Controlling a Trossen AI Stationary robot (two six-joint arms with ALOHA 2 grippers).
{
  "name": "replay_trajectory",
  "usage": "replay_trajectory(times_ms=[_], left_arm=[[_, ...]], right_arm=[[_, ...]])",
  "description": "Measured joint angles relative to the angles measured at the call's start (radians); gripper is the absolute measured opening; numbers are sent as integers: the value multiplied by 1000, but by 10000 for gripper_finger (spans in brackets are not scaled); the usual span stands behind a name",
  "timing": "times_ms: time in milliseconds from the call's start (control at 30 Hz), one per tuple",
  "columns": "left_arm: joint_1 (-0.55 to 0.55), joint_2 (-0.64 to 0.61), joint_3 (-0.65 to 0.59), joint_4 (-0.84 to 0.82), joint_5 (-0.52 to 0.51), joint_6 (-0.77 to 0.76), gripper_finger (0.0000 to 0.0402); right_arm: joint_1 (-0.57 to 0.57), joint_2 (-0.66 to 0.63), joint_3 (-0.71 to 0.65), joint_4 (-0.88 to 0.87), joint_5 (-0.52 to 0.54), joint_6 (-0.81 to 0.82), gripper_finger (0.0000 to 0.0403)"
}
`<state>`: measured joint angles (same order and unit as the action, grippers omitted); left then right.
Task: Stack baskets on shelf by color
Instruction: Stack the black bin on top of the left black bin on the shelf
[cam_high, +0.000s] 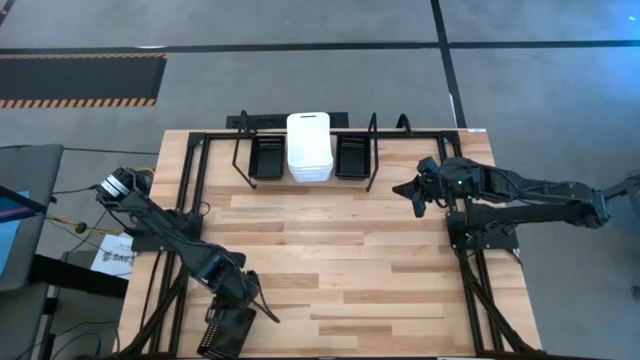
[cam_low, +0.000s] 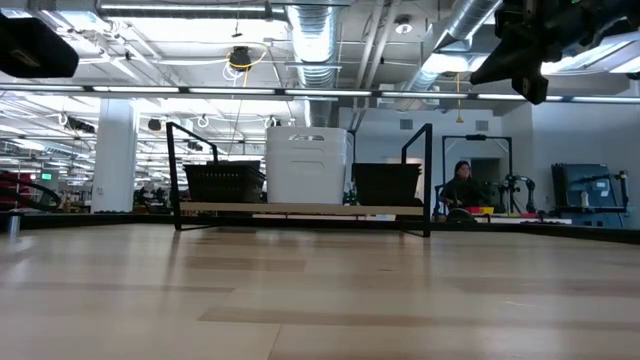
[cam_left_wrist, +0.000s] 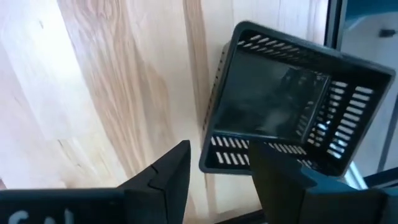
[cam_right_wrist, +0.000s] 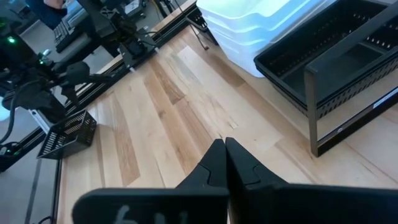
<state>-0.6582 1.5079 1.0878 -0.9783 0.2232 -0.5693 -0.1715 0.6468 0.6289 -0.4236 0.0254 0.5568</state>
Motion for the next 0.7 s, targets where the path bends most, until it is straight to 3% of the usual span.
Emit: replay_trajectory(times_ms=[700], left_arm=[[-43, 0, -58, 27, 5, 34, 149]], right_arm=[[0, 0, 0, 0, 27, 14, 3]])
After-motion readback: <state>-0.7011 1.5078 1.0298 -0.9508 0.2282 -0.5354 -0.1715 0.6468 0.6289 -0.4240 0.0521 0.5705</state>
